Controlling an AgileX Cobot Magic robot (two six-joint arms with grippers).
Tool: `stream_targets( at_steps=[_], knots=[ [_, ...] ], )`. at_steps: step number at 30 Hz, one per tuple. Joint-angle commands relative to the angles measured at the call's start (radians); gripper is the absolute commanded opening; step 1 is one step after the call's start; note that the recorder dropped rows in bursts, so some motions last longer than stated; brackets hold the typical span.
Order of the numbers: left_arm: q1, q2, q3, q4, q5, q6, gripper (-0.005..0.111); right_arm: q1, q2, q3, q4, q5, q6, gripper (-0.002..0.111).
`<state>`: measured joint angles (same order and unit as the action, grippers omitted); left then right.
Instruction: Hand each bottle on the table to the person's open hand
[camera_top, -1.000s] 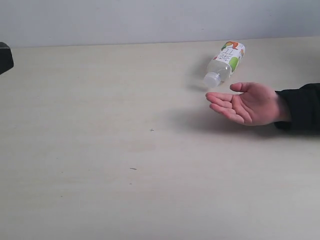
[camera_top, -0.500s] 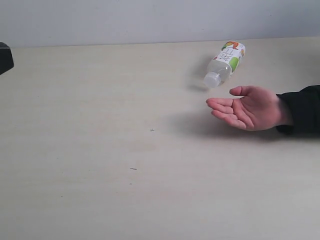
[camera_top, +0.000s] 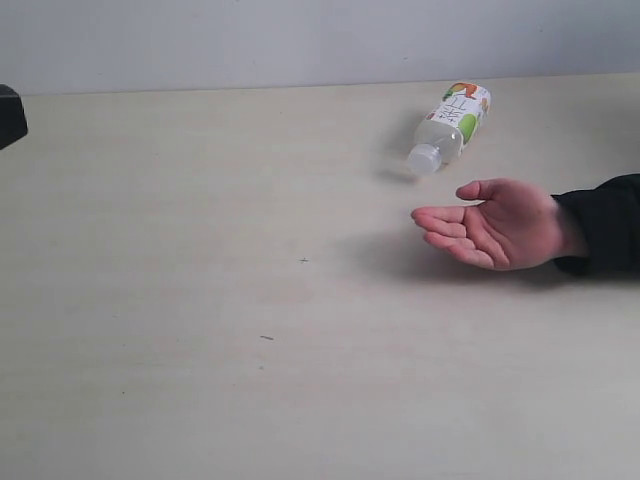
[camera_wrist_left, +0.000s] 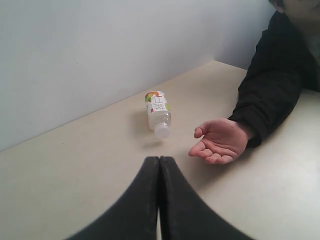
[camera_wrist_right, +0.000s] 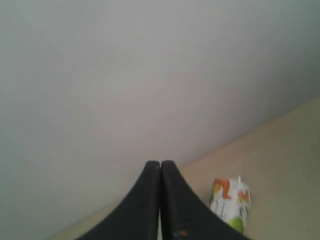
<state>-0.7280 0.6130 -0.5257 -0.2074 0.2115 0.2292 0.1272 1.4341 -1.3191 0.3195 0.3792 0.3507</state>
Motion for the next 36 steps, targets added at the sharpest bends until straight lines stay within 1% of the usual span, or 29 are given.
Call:
stream_targets(
  at_steps=[1, 3, 6, 10, 14, 18, 20, 22, 25, 27, 29, 30, 31, 32, 33, 36],
  knots=[
    [0.001, -0.008, 0.003, -0.006, -0.002, -0.001, 0.0, 0.025, 0.244, -0.254, -0.017, 0.271, -0.006, 0.0],
    [0.001, -0.008, 0.003, -0.006, -0.002, -0.001, 0.0, 0.038, 0.326, -0.344, -0.023, 0.347, 0.003, 0.0],
    [0.001, -0.008, 0.003, -0.006, -0.002, -0.001, 0.0, 0.053, 0.443, -0.452, -0.05, 0.452, 0.078, 0.0],
    [0.001, -0.008, 0.003, -0.006, -0.002, -0.001, 0.0, 0.092, 0.569, -0.587, -0.197, 0.573, 0.211, 0.0],
    [0.001, -0.008, 0.003, -0.006, 0.001, -0.001, 0.0, 0.144, 0.679, -0.706, -0.348, 0.647, 0.282, 0.0],
    [0.001, -0.008, 0.003, -0.006, 0.001, -0.001, 0.0, 0.173, 0.797, -0.803, -0.355, 0.712, 0.274, 0.0],
    [0.001, -0.008, 0.003, -0.006, 0.001, -0.001, 0.0, 0.176, 0.857, -0.838, -0.319, 0.745, 0.271, 0.004],
    [0.001, -0.008, 0.003, -0.006, 0.001, -0.001, 0.0, 0.176, 0.902, -0.864, -0.285, 0.751, 0.266, 0.013],
    [0.001, -0.008, 0.003, -0.006, 0.001, -0.001, 0.0, 0.174, 0.951, -0.889, -0.264, 0.728, 0.26, 0.036],
    [0.001, -0.008, 0.003, -0.006, 0.001, -0.001, 0.0, 0.174, 0.963, -0.894, -0.264, 0.704, 0.258, 0.056],
    [0.001, -0.008, 0.003, -0.006, 0.001, -0.001, 0.0, 0.174, 0.97, -0.894, -0.272, 0.679, 0.234, 0.08],
    [0.001, -0.008, 0.003, -0.006, 0.001, -0.001, 0.0, 0.174, 0.97, -0.894, -0.273, 0.674, 0.234, 0.089],
    [0.001, -0.008, 0.003, -0.006, 0.001, -0.001, 0.0, 0.174, 0.972, -0.894, -0.275, 0.668, 0.234, 0.095],
    [0.001, -0.008, 0.003, -0.006, 0.001, -0.001, 0.0, 0.174, 0.972, -0.894, -0.277, 0.666, 0.234, 0.098],
    [0.001, -0.008, 0.003, -0.006, 0.001, -0.001, 0.0, 0.174, 0.972, -0.894, -0.28, 0.666, 0.234, 0.099],
    [0.001, -0.008, 0.003, -0.006, 0.001, -0.001, 0.0, 0.174, 0.976, -0.894, -0.319, 0.658, 0.253, 0.098]
  ],
)
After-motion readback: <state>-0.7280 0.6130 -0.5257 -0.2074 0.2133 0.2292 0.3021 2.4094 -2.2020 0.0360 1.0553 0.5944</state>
